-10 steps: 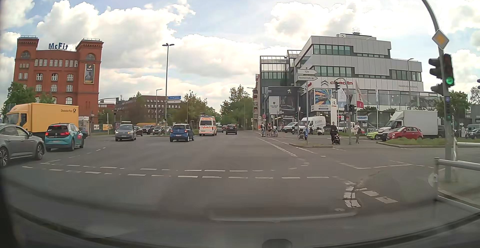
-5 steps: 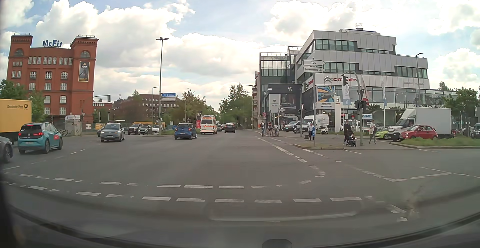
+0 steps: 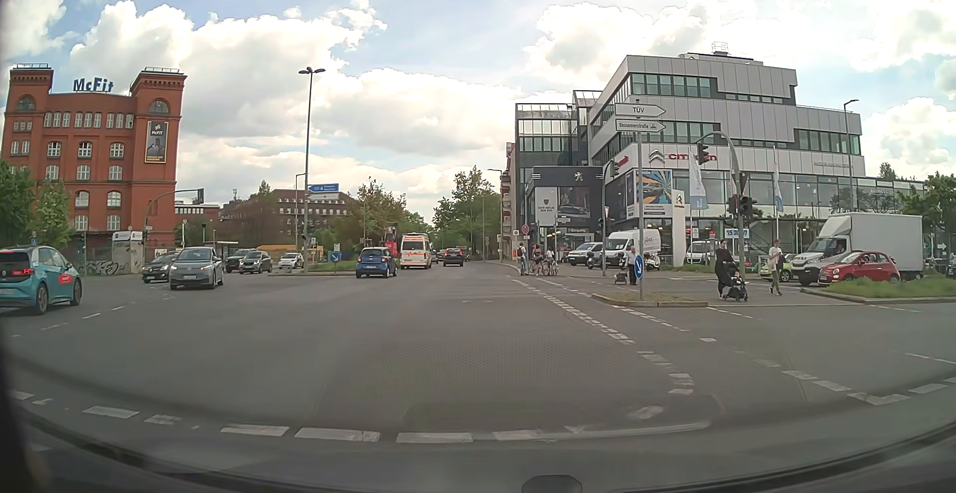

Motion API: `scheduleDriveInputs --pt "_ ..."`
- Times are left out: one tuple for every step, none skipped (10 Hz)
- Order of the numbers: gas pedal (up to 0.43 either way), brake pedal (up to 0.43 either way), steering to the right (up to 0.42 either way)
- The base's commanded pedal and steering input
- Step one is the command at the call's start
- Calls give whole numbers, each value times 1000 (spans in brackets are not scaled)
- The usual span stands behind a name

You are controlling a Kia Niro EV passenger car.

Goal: Follow the waypoints while adhering to traffic rules and regulations

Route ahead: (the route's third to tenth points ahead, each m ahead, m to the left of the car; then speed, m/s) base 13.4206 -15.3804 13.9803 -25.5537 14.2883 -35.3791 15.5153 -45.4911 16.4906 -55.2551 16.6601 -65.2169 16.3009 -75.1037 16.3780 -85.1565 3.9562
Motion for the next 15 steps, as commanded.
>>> scheduleDriveInputs --pt "0 195 5" --pt "0 195 3" --pt "0 195 3" --pt "0 195 3" --pt "0 195 4" --pt "0 201 5" --pt "0 201 7" --pt "0 201 8" --pt "0 201 7" --pt "0 207 7" --pt "0 220 7" --pt "0 226 8" --pt "0 226 11" --pt "0 232 15" --pt "0 238 24"
